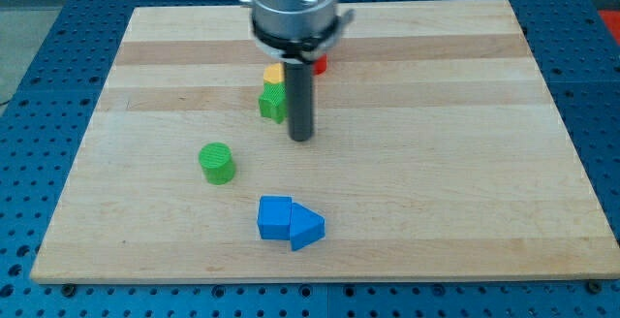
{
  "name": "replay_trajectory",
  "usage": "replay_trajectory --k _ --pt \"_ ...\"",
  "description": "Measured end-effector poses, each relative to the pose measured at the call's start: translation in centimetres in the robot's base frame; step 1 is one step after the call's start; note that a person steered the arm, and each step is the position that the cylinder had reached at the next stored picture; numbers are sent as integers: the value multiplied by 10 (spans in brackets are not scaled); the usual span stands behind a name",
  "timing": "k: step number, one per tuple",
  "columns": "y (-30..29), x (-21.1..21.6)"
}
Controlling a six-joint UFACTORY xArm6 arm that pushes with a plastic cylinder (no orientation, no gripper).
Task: Move the green circle vertically below the green star
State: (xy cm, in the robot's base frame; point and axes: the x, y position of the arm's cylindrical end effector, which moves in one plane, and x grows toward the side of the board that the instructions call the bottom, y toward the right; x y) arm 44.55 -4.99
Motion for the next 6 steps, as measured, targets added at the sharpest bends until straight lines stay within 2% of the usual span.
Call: replay_trajectory --k 2,3,5,6 --pt "-145 9" --pt "-145 43" --pt "-40 67" --pt "-58 58"
